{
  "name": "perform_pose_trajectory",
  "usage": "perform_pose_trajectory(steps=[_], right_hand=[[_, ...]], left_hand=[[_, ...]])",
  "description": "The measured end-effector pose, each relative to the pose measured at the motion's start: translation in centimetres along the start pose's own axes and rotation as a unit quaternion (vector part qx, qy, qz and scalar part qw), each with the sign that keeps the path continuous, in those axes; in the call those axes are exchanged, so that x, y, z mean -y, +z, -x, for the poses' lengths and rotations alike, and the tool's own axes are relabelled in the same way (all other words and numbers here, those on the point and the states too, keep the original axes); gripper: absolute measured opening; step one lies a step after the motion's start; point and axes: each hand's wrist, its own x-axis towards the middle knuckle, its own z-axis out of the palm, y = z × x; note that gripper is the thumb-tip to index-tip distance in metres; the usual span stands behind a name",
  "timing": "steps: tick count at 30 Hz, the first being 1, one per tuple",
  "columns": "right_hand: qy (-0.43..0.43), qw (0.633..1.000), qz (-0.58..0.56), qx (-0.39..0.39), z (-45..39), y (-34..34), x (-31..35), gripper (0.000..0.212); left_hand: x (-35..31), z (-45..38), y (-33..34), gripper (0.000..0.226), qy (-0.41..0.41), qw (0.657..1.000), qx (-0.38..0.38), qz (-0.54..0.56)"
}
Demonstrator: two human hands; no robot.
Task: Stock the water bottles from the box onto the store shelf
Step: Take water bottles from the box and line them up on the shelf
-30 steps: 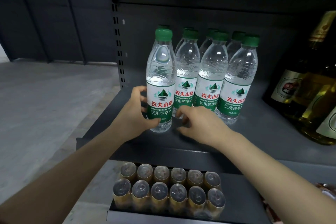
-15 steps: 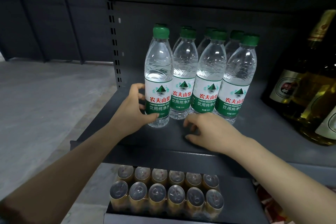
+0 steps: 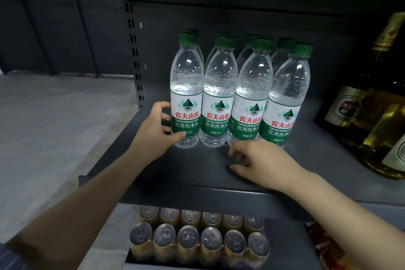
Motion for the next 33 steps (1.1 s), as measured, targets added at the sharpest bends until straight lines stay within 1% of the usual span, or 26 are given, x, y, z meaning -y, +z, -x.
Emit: perform_pose_trajectory(steps=[4,13,16,19,22,28,31,33], right_hand=[[0.006,1.0,0.001,-0.004,0.2,0.0,-0.3,0.026],[0.01,1.0,0.004,-0.001,0.5,0.0,-0.4,0.026],[0.01,1.0,0.005,-0.002,0.8,-0.1,-0.3,0.027],[0.008,1.0,0.005,-0.004,1.1,-0.2,-0.3,0.026],[0.01,1.0,0.0,-0.005,1.7,-0.5,-0.1,0.026],[0.008,1.0,-0.001,-0.018,3.7,-1.6,0.0,0.024],[0.013,1.0,-0.003,-0.021,5.2,-2.4,-0.1,0.023],[0.015,1.0,-0.005,-0.027,6.2,-2.8,-0.3,0.021]], left_hand=[[0.0,-0.4,0.4,0.055,-0.007,1.0,-0.01,-0.004],[-0.3,-0.4,0.7,0.055,-0.027,0.999,-0.027,-0.028],[-0.3,0.4,0.9,0.049,-0.038,0.996,-0.052,-0.062],[-0.5,1.4,1.1,0.037,-0.035,0.993,-0.061,-0.091],[-1.1,2.7,1.3,0.026,-0.014,0.991,-0.029,-0.129],[-3.3,5.0,1.6,0.013,0.034,0.972,0.046,-0.226],[-4.5,6.3,1.6,0.013,0.05,0.959,0.061,-0.272],[-5.4,7.3,1.6,0.013,0.059,0.957,0.06,-0.279]])
